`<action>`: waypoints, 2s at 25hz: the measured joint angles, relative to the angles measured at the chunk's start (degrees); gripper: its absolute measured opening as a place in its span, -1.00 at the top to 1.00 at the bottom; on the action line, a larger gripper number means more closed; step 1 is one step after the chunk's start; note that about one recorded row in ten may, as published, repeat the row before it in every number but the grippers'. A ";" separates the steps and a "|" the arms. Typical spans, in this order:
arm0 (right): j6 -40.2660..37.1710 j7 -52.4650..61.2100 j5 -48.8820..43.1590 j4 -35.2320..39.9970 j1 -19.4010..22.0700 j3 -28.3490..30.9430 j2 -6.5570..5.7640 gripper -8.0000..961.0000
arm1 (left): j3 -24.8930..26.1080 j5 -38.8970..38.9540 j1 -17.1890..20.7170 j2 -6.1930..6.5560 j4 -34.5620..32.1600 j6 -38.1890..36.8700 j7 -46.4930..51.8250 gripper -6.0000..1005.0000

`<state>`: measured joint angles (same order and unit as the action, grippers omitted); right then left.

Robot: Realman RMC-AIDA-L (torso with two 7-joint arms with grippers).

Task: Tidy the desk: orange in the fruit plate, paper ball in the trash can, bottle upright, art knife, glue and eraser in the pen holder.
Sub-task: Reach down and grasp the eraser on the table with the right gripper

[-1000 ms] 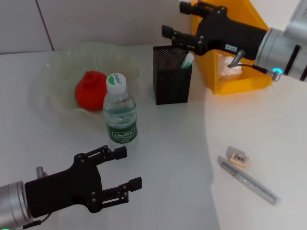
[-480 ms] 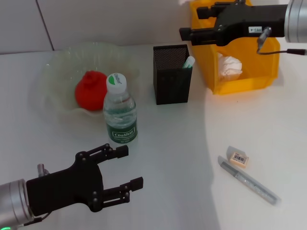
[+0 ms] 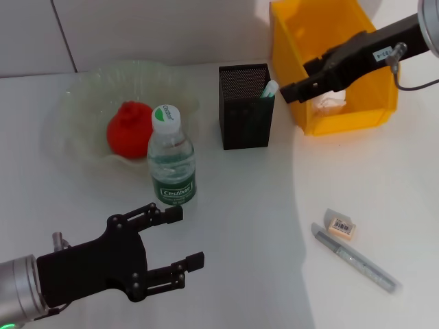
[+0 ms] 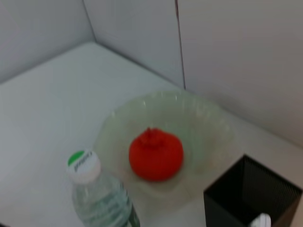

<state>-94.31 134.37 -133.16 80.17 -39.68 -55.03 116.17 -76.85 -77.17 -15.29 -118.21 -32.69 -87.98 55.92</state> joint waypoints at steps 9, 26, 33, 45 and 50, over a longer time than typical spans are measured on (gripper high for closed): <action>-9.49 2.06 -13.16 -2.07 -3.82 -0.66 -0.64 -0.57 | 0.04 0.01 0.04 0.04 0.00 0.16 -0.23 -0.57; -7.62 -4.84 -25.13 -11.04 -3.56 -11.28 1.67 -0.57 | 0.20 0.01 0.00 0.16 0.00 1.44 -0.99 -0.57; -6.92 -5.23 -26.18 -11.80 -3.33 -11.52 2.72 -0.57 | 0.21 0.01 -0.18 0.09 0.00 1.83 -0.99 -0.57; -4.56 -4.70 -26.78 -12.50 -1.56 -16.47 2.95 -0.57 | 0.07 0.01 -0.27 0.00 0.14 1.86 -0.99 -0.57; -2.41 -4.07 -27.46 -12.61 -0.73 -19.25 3.03 -0.57 | -0.14 0.01 -0.34 0.00 0.18 1.85 -0.99 -0.57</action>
<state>-96.72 130.30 -160.62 67.56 -40.41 -74.28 119.20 -76.99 -77.17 -15.64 -118.22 -32.51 -86.13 54.93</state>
